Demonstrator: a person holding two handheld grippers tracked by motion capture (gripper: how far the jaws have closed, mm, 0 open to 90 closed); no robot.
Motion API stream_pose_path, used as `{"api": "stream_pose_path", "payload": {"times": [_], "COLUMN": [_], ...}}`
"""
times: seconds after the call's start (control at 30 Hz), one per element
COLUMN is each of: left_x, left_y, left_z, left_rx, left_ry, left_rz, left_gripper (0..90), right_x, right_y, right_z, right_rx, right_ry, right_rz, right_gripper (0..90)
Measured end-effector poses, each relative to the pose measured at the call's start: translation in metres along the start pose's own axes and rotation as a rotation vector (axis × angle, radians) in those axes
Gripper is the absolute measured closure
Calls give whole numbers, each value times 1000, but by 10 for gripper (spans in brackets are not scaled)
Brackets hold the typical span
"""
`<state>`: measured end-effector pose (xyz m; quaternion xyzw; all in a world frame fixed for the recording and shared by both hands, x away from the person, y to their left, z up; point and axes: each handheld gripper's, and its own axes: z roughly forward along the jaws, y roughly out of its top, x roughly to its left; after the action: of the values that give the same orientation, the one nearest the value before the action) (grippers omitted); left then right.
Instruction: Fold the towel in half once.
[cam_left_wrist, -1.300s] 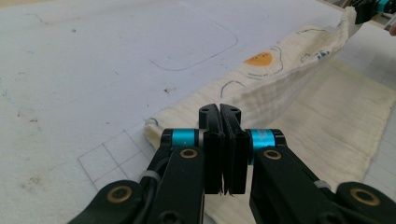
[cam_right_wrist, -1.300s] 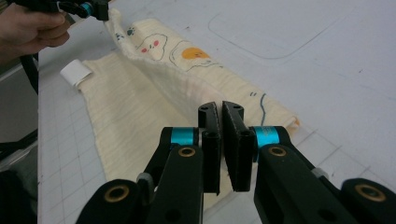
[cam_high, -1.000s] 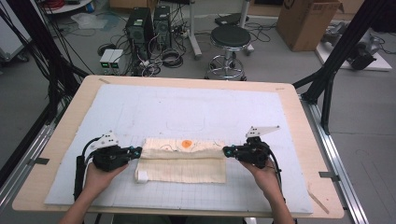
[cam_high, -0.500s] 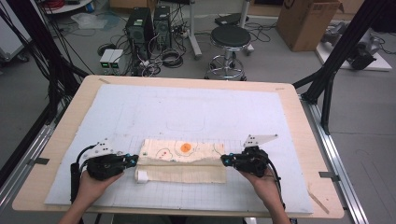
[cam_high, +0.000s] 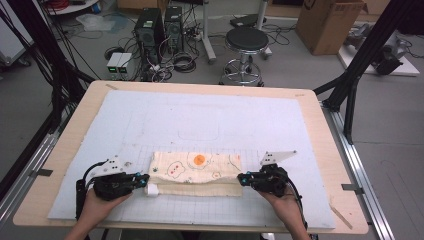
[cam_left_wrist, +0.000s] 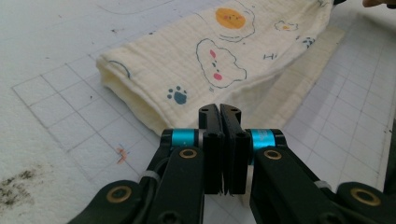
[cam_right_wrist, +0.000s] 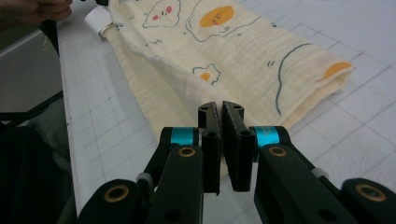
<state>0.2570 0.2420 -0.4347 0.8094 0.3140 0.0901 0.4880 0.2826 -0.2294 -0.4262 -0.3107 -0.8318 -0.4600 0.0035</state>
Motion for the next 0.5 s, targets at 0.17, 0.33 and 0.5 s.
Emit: {"api": "stream_pose_path", "payload": {"times": [0.17, 0.33, 0.5], "left_x": [0, 1, 0], "left_y": [-4, 3, 9], "left_z": [-1, -8, -3], "left_rx": [11, -39, -45], "left_ry": [-15, -57, -56], "left_rz": [-7, -25, -20], "left_gripper": [869, 735, 675], "right_x": [3, 6, 11], "right_y": [-2, -4, -1], "right_z": [1, -3, -15], "right_rx": [12, 13, -54], "right_ry": [10, 36, 74], "right_rz": [-5, -11, -38], "right_gripper": [855, 750, 677]}}
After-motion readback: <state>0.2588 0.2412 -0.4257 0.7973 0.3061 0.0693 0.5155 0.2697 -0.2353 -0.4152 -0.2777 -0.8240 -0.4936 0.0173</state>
